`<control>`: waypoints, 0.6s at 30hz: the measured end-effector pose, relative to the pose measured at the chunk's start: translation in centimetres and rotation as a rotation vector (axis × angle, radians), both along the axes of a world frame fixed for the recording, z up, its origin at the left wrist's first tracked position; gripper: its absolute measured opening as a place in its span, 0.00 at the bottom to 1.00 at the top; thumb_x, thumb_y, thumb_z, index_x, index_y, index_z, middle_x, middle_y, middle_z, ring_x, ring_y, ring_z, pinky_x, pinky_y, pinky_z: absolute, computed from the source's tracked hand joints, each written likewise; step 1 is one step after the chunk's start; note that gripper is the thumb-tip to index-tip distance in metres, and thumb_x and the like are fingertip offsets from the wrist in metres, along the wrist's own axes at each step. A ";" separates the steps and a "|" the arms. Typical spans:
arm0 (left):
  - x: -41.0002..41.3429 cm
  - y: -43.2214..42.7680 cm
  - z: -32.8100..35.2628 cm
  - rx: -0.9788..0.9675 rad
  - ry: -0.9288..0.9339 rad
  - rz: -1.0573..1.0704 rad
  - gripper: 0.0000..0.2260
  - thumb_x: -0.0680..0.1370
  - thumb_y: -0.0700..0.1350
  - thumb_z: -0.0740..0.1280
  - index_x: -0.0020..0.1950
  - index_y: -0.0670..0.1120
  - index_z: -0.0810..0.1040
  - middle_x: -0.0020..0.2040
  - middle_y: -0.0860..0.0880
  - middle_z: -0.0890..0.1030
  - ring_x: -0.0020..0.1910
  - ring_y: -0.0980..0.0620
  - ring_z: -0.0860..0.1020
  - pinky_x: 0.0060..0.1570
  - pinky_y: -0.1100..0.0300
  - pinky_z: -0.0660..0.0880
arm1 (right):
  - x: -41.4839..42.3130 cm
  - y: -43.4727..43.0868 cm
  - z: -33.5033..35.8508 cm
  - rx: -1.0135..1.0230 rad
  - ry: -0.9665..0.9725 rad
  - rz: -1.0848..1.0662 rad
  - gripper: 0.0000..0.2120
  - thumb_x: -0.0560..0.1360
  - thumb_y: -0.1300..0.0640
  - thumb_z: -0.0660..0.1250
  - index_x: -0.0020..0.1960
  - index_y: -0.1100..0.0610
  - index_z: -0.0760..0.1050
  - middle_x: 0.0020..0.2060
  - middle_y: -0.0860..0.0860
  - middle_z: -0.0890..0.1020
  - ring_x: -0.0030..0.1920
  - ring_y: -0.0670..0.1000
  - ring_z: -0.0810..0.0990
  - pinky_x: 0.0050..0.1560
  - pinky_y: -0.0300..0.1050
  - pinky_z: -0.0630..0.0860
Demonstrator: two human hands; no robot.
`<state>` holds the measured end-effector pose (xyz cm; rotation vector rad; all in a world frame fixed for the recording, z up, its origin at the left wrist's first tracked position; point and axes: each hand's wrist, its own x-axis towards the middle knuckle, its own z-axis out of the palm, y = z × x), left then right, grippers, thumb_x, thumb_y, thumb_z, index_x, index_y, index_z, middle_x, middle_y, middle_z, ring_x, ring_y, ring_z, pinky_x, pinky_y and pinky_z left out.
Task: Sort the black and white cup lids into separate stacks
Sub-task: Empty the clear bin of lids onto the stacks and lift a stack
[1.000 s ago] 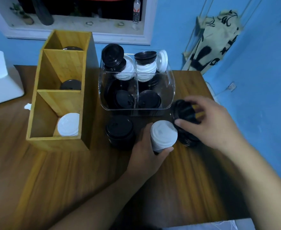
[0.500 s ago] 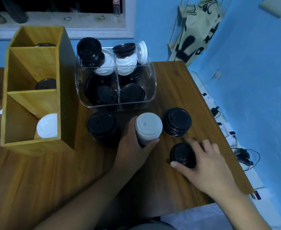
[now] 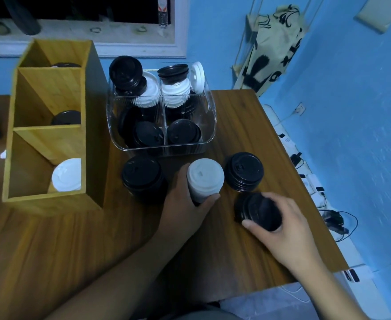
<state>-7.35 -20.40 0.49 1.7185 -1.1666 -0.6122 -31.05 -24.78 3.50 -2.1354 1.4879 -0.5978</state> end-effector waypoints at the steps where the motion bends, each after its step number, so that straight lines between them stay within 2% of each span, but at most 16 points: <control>1: 0.0 0.0 0.1 -0.006 0.000 0.000 0.39 0.72 0.54 0.79 0.77 0.54 0.62 0.70 0.62 0.68 0.69 0.68 0.66 0.61 0.82 0.61 | 0.3 -0.4 0.7 0.012 -0.075 -0.024 0.37 0.63 0.32 0.73 0.68 0.46 0.74 0.58 0.43 0.76 0.59 0.42 0.73 0.58 0.37 0.69; 4: 0.1 0.1 0.0 -0.017 0.001 -0.005 0.38 0.72 0.55 0.79 0.77 0.55 0.63 0.71 0.60 0.70 0.70 0.66 0.68 0.64 0.77 0.64 | 1.9 -2.4 2.7 -0.062 -0.120 -0.057 0.37 0.65 0.33 0.73 0.70 0.46 0.72 0.59 0.44 0.74 0.60 0.42 0.72 0.58 0.34 0.67; 7: 0.1 0.1 0.0 -0.023 -0.001 -0.006 0.38 0.72 0.55 0.79 0.76 0.56 0.63 0.69 0.62 0.70 0.69 0.69 0.68 0.62 0.79 0.63 | 4.5 -5.1 3.6 -0.095 -0.032 -0.088 0.37 0.68 0.32 0.72 0.73 0.44 0.70 0.60 0.45 0.72 0.60 0.45 0.72 0.59 0.41 0.70; 11: 0.1 0.1 0.0 -0.019 -0.002 -0.010 0.38 0.72 0.54 0.79 0.76 0.55 0.63 0.70 0.62 0.70 0.70 0.65 0.68 0.62 0.78 0.64 | 6.5 -7.0 3.1 -0.066 0.135 -0.080 0.37 0.70 0.30 0.69 0.76 0.42 0.67 0.60 0.47 0.70 0.63 0.52 0.73 0.62 0.51 0.77; 14: 0.1 0.0 0.0 -0.010 -0.004 -0.007 0.39 0.71 0.56 0.79 0.77 0.54 0.63 0.71 0.59 0.70 0.70 0.65 0.68 0.62 0.78 0.63 | 6.7 -7.1 2.4 -0.067 0.197 -0.073 0.38 0.71 0.28 0.66 0.77 0.41 0.66 0.57 0.45 0.66 0.62 0.53 0.74 0.60 0.50 0.77; 18: 0.1 0.0 -0.1 -0.001 -0.004 0.000 0.40 0.71 0.56 0.79 0.78 0.53 0.63 0.72 0.59 0.71 0.70 0.65 0.68 0.62 0.79 0.62 | 7.0 -7.2 2.0 -0.119 0.302 -0.060 0.40 0.71 0.25 0.60 0.79 0.40 0.63 0.60 0.48 0.67 0.59 0.52 0.74 0.51 0.46 0.79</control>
